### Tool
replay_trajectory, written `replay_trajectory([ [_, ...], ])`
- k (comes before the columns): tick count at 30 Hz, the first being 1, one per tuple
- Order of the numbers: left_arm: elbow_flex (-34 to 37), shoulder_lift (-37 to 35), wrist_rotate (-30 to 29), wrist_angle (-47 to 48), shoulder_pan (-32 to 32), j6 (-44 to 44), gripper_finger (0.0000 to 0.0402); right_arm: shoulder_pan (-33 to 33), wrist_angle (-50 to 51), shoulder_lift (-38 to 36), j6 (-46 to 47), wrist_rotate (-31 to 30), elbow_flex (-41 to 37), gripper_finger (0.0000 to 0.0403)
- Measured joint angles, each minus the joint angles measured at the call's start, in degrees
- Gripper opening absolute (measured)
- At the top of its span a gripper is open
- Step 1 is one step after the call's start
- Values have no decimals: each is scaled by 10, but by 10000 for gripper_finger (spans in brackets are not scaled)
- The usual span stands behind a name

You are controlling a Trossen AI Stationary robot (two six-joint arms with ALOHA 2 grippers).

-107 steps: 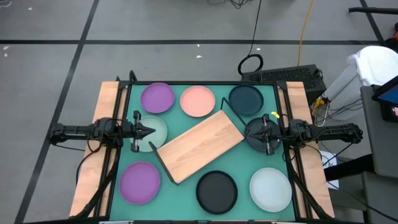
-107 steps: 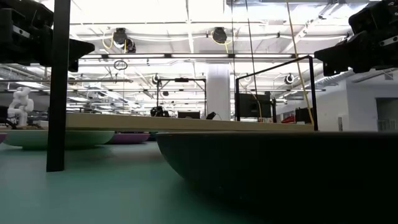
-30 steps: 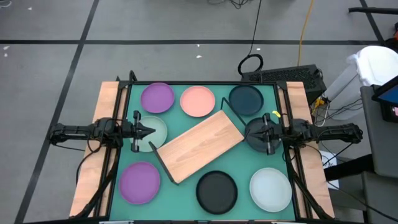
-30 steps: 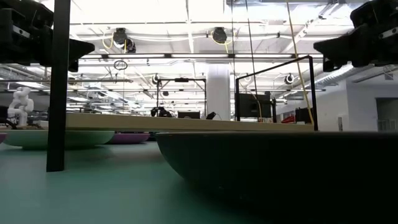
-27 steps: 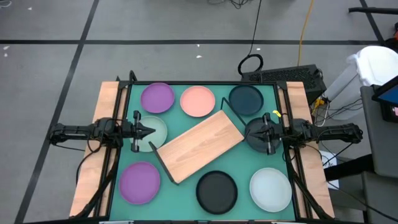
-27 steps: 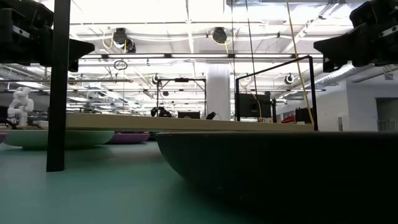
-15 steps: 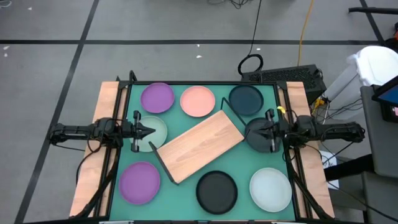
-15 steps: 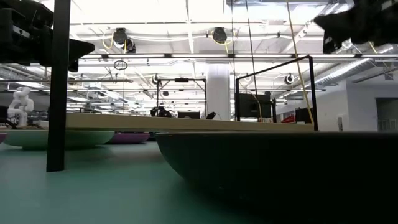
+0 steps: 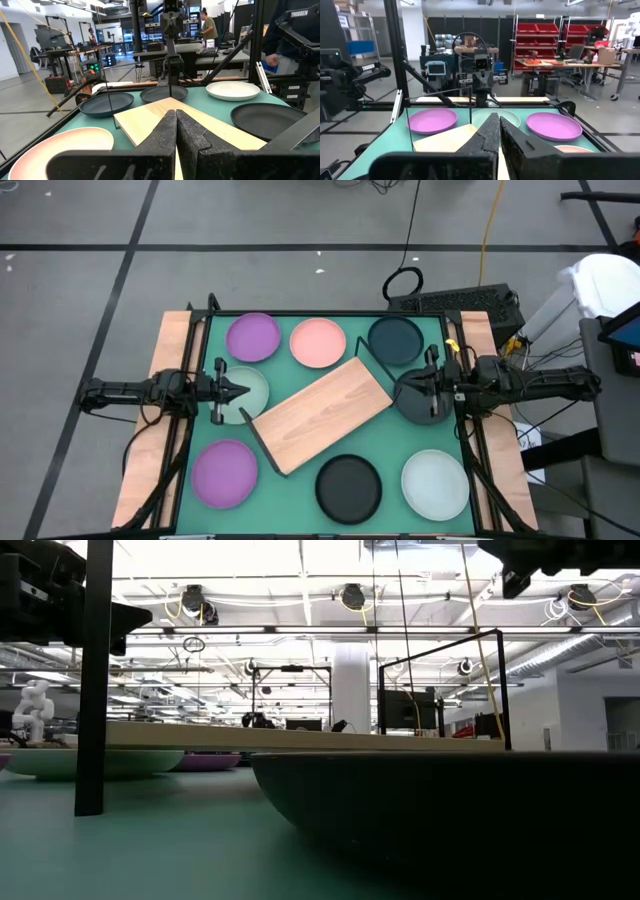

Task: Place and stack plates onto a shelf
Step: Put the top black plate on the shelf

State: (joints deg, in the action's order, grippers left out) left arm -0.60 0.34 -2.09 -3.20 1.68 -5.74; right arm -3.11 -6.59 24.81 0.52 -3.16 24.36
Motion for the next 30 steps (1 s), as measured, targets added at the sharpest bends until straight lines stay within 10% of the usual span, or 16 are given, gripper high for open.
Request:
replay_trajectory([
  [30, 0, 0, -10, -6, 0, -71, 3, 0, 13, 67, 16, -17, 75, 0],
])
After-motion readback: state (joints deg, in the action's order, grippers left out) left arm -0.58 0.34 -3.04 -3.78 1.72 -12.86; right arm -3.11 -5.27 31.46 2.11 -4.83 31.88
